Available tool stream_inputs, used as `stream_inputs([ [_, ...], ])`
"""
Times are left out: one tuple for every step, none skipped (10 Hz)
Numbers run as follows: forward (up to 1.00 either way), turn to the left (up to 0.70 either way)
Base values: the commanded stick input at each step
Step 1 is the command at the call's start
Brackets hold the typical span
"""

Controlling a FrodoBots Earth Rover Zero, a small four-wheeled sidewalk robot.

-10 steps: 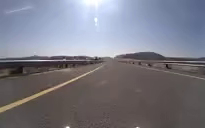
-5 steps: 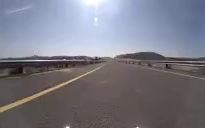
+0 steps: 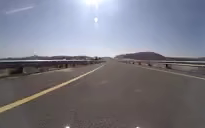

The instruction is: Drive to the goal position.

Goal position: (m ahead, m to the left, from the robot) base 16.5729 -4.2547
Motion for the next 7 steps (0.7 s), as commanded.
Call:
stream_inputs([
  [0.7, 0.0],
  [0.7, 0.0],
  [0.7, 0.0],
  [0.7, 0.0],
  [0.7, 0.0],
  [0.7, 0.0],
  [0.7, 0.0],
])
